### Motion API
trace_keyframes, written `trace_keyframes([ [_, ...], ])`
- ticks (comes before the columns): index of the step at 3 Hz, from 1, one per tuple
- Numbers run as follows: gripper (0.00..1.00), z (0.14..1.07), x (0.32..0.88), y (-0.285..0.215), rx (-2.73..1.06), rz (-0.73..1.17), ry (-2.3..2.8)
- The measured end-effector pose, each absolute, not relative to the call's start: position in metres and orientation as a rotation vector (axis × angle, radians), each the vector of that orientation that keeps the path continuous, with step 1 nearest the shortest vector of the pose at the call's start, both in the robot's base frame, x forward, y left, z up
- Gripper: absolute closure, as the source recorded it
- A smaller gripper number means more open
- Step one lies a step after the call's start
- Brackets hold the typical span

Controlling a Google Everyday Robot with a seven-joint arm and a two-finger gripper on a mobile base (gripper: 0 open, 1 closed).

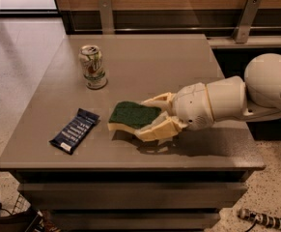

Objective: Move sponge near rxbar blueberry

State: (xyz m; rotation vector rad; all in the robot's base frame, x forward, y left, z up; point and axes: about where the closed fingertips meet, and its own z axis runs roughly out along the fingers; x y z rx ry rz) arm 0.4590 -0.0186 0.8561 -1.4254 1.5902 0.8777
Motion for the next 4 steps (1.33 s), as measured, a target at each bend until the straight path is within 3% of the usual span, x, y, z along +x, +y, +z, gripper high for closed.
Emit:
trace_keyframes([
  [1,0.53,0.8566,0.4580,-0.0159,-1.431,0.879,1.587],
  [2,0.30,0.8569,0.4574,-0.0144,-1.435,0.880,1.585],
  [3,0.00,0.8574,0.4561,-0.0112,-1.442,0.882,1.582],
  [4,0.00,0.8575,0.4561,-0.0111,-1.443,0.882,1.582],
])
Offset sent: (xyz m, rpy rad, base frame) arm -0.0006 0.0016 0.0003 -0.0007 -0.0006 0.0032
